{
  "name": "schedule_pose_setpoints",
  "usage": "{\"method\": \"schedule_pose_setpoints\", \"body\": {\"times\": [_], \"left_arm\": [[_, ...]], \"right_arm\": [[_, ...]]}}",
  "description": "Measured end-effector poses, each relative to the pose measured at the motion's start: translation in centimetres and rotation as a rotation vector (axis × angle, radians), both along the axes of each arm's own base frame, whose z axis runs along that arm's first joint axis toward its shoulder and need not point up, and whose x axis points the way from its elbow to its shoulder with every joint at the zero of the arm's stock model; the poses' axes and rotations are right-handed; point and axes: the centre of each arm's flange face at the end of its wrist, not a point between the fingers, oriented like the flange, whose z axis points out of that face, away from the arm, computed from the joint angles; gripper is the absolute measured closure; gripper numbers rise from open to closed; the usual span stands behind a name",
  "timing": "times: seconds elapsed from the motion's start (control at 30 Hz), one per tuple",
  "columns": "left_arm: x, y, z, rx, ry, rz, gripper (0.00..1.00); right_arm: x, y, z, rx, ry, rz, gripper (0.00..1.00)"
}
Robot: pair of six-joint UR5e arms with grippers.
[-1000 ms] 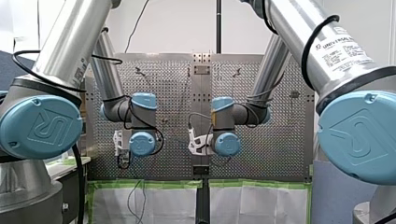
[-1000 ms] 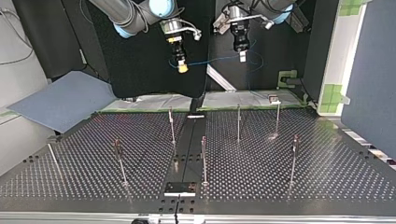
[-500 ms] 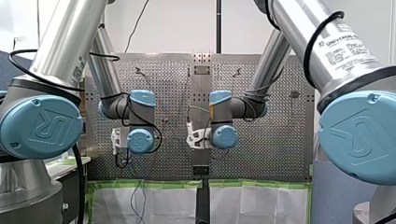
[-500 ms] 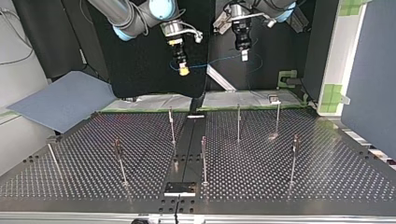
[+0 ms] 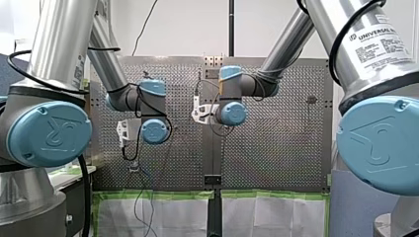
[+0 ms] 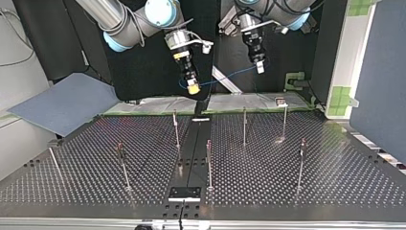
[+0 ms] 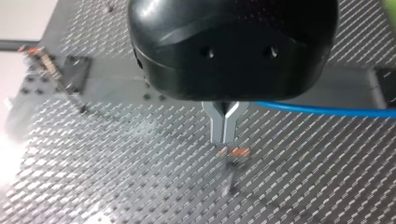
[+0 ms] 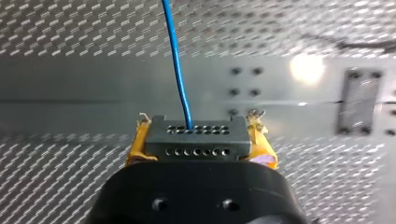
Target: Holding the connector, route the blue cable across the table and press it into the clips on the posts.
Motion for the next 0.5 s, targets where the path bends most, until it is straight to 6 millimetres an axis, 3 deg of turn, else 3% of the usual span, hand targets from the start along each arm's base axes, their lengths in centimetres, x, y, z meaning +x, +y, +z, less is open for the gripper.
{"method": "schedule_pose_setpoints", "body": {"times": [0.2, 0.5], "left_arm": [[1.4, 0.6, 2.8, -0.017, -0.033, 0.053, 1.00], [2.2, 2.5, 6.4, -0.028, -0.055, 0.115, 1.00]], "right_arm": [[1.2, 0.4, 3.8, -0.021, -0.025, 0.046, 1.00], [2.6, 0.8, 3.4, 0.023, 0.001, 0.091, 1.00]]}}
